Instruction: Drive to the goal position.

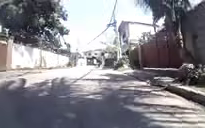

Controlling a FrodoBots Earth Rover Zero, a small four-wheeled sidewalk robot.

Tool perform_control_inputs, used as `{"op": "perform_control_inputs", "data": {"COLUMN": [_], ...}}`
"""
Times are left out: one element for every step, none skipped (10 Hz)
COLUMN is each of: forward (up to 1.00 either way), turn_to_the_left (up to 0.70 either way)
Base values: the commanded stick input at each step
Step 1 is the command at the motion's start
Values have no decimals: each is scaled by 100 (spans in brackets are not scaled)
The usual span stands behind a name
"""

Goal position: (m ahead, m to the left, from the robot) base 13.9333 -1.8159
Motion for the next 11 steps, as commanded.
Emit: {"op": "perform_control_inputs", "data": {"forward": [100,100,100,100,100,100,100,100,100,100,100], "turn_to_the_left": [-23,-40,-40,-40,-40,0,0,0,0,0,0]}}
